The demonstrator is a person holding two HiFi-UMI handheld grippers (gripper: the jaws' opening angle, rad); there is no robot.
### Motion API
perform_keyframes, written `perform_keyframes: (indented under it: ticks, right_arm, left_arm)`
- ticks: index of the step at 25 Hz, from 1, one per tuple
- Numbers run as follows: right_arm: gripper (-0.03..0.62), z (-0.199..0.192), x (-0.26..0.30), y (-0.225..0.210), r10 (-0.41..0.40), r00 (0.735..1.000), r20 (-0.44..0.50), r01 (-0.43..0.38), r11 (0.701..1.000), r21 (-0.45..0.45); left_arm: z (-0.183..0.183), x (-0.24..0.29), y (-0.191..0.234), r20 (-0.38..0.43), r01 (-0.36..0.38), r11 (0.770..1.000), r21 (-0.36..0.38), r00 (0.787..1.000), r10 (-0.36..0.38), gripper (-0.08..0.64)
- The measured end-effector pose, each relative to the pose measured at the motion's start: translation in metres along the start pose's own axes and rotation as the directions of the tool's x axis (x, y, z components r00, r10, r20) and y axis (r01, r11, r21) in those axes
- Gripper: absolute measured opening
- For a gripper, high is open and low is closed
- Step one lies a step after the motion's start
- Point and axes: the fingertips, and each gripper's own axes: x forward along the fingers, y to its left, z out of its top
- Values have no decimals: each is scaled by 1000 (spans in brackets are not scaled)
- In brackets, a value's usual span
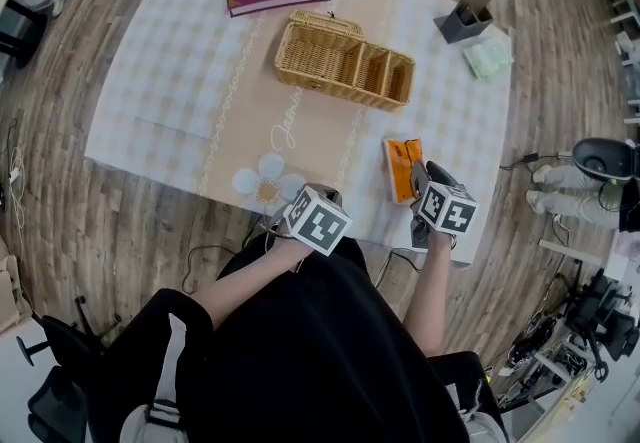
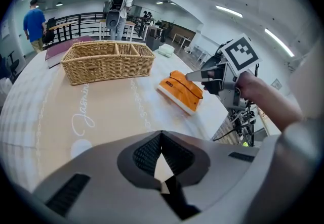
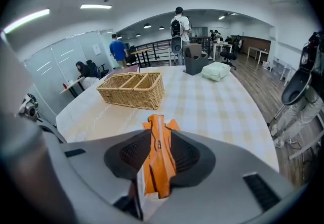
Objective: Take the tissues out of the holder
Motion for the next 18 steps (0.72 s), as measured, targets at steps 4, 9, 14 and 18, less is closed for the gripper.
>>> perform_keyframes:
  ticks: [4, 9, 14, 18]
  right_arm:
    - [115, 4, -19, -2, -27, 998, 51, 26, 999, 21]
    - [114, -1, -40, 9, -27, 995, 91, 23, 999, 41]
    - [78, -12, -59, 23, -35, 992, 118, 28, 998, 55]
    - [72, -24, -72, 39, -33, 991, 129, 26, 998, 62]
  left_arm:
    - [-1, -1, -7, -3, 15, 1000, 25, 1000, -15, 0]
    - [-5, -2, -15, -6, 33, 997, 65, 999, -33, 0]
    - [-11, -6, -23, -7, 52, 993, 110, 999, -51, 0]
    - [-19, -9, -27, -14, 68, 988, 141, 998, -67, 0]
